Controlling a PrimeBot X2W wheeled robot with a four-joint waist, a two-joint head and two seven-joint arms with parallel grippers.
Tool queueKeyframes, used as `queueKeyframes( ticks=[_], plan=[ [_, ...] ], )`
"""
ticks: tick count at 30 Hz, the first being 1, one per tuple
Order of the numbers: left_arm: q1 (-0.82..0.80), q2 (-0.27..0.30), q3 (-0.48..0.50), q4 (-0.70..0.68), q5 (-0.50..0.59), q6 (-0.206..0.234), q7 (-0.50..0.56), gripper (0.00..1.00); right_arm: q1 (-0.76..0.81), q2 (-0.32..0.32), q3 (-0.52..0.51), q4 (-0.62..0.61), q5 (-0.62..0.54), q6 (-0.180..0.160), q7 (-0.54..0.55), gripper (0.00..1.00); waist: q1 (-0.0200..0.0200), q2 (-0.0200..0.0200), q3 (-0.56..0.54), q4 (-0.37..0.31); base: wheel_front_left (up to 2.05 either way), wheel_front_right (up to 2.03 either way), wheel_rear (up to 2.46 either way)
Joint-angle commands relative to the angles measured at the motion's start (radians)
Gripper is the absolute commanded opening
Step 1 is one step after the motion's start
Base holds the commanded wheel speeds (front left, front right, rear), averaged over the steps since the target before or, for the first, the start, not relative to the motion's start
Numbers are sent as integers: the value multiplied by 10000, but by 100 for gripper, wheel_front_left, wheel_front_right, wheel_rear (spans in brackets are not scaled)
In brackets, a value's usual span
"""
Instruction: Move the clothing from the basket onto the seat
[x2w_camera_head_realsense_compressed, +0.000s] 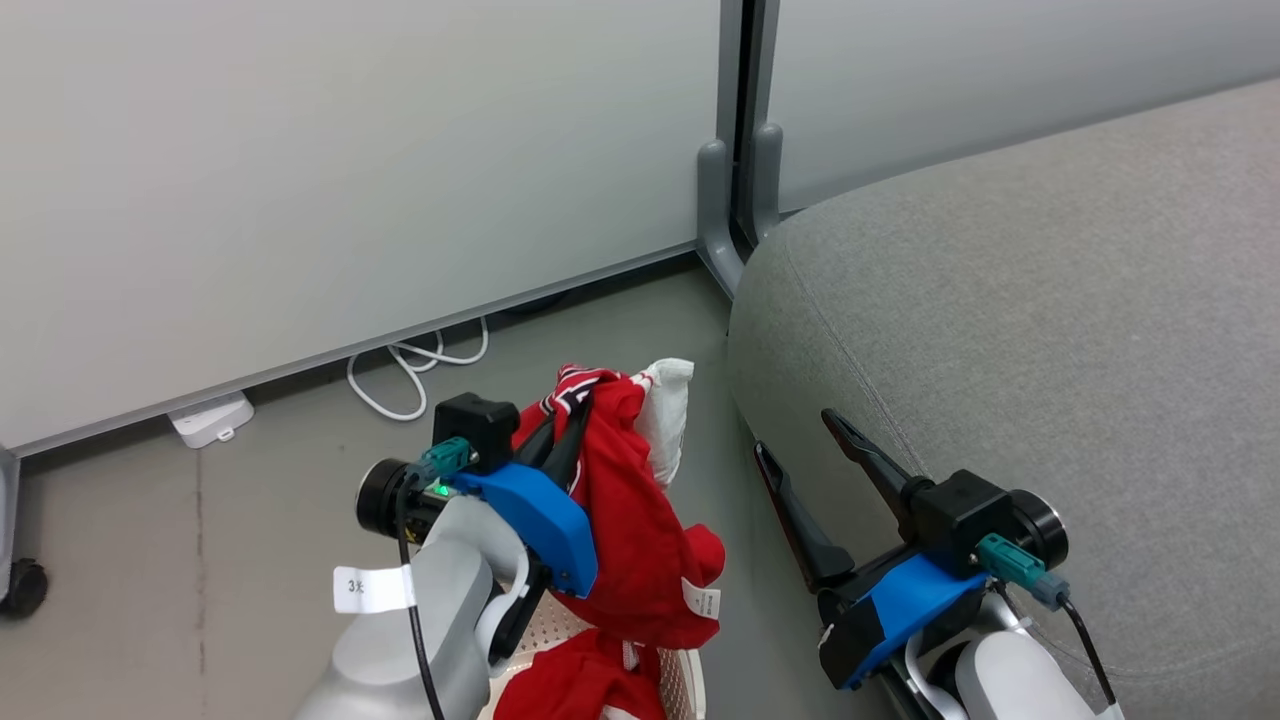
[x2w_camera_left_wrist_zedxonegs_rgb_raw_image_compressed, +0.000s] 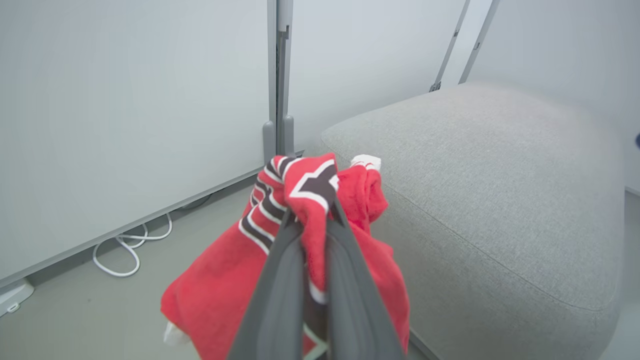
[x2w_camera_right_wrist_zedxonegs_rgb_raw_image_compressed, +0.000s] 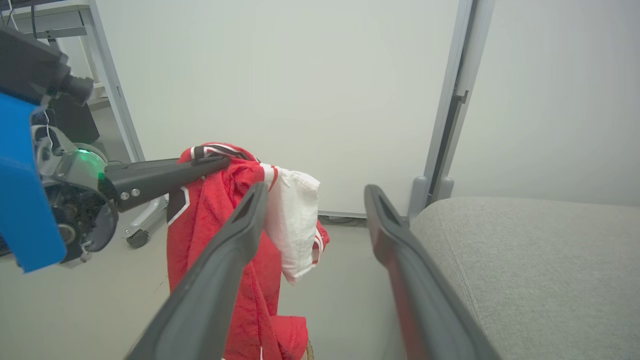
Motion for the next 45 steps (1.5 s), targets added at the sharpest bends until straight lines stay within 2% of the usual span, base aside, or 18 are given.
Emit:
queueKeyframes(
  ticks=[1, 13, 25, 31, 45],
  plan=[
    [-215, -1, -53, -48, -69, -76, -35, 0, 149, -32, -5, -16, 35, 4, 21, 100, 2, -1, -220, 222, 0, 0, 0],
    [-1377, -166, -839, -509, -279, -77, 47, 0, 298, -32, -89, -9, 64, 4, 164, 100, 2, -1, -676, 802, 0, 0, 0],
    [-1427, -221, -1241, -509, -347, -74, -9, 0, 125, -32, 207, 178, 267, 4, 278, 100, 2, -1, -666, 812, 0, 0, 0],
    [-1451, -223, -1435, -638, -498, -74, 65, 0, -654, -27, 794, 1099, 666, 4, 418, 100, 2, -1, -577, 866, 0, 0, 0],
    [-1405, -242, -2185, -1249, -972, -76, 176, 0, -2606, -27, 2322, 3946, 2795, 4, -201, 100, 2, -1, -498, 1143, 0, 0, 0]
  ],
)
